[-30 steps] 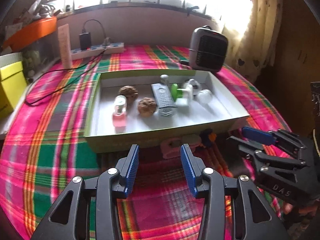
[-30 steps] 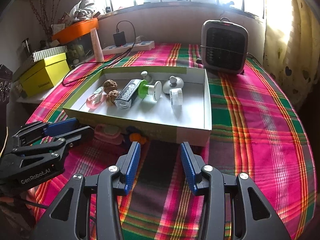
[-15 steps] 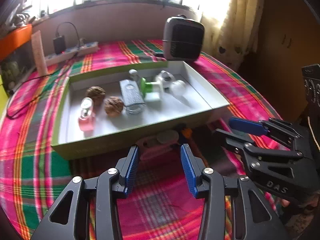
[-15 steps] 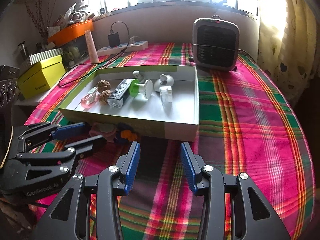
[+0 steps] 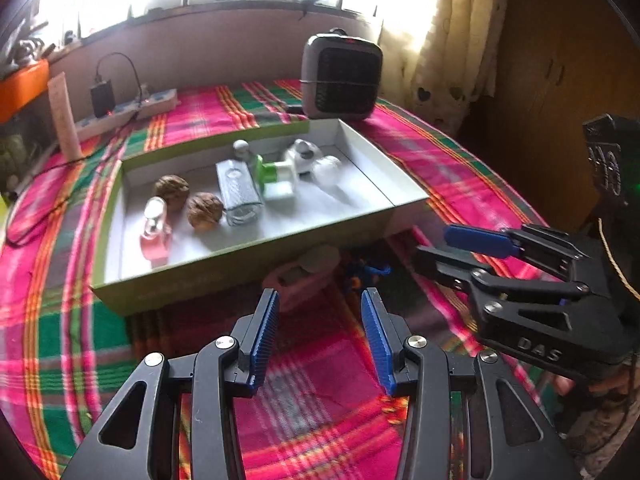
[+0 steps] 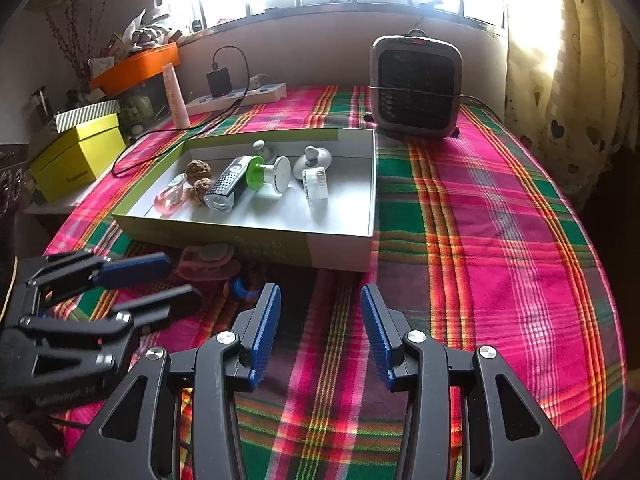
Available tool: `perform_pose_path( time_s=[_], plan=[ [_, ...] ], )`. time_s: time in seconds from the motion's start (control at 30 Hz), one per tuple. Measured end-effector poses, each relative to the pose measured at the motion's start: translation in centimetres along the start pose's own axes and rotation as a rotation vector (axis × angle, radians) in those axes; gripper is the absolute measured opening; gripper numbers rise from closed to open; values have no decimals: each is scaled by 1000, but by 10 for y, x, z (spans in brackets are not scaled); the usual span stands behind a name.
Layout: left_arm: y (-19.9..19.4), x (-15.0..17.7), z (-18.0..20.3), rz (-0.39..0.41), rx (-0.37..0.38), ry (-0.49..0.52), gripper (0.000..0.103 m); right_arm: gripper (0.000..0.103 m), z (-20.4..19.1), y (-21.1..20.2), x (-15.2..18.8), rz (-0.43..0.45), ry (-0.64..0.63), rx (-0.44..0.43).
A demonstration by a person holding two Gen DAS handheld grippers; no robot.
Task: Organize objects
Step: 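Withdraw both grippers from the tray toward the objects beside it, then grasp the orange-beaded toy on the blue cord with the right gripper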
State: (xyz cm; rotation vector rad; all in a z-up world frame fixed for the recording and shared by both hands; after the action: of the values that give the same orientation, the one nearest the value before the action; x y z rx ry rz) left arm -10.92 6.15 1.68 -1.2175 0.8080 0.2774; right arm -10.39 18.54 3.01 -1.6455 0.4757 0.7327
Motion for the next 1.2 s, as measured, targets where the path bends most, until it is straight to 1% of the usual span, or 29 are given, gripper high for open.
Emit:
perform_pose_path(
  time_s=[0.07, 0.2, 0.3, 0.43, 0.6, 0.67, 0.83, 1.0, 1.03, 1.07, 1.1, 1.17, 1.2],
  plan=[
    [-1, -2, -3, 10, -21, 2, 41, 43, -2, 2, 0, -6, -4, -10],
    [-6, 0, -11, 15, -12, -27, 41, 43, -10, 9, -1, -29, -23, -55],
    [-8, 3, -16, 13, -38, -33, 41, 43, -18, 15, -1, -50, -42, -82],
    [-9, 3, -24, 16, -41, -53, 41, 43, -26, 22, -4, -65, -52, -112],
    [-6, 2, -26, 8, -26, -55, 41, 43, -34, 31, -6, -93, -87, -127],
    [-4, 2, -29, 1, -16, -64, 41, 43, -37, 33, -8, -96, -104, -118],
    [-3, 3, -33, -4, -20, -79, 41, 43, -41, 36, -10, -98, -127, -109],
    [-2, 2, -34, -4, -19, -83, 41, 43, -40, 36, -10, -97, -127, -117],
    [-2, 2, -34, -7, -19, -84, 41, 41, -40, 36, -10, -96, -128, -117],
    [-1, 2, -34, -8, -18, -82, 41, 35, -40, 35, -10, -95, -130, -120],
    [-1, 2, -34, -7, -16, -80, 41, 33, -41, 35, -10, -95, -133, -124],
    [-2, 1, -33, -5, -11, -76, 41, 22, -42, 34, -9, -95, -137, -120],
    [-2, 1, -33, -4, -8, -72, 41, 19, -42, 34, -8, -95, -138, -117]
  ],
)
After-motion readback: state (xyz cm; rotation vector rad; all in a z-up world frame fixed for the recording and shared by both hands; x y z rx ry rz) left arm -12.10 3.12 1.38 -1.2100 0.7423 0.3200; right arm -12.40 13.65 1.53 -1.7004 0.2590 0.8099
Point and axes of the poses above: each gripper's, at about its wrist camera, not at the fingertips, and y roughly the way its jaws point, z to its right, x to its underside, the point moved 2 cm from there along y, roughly the way its jaws point
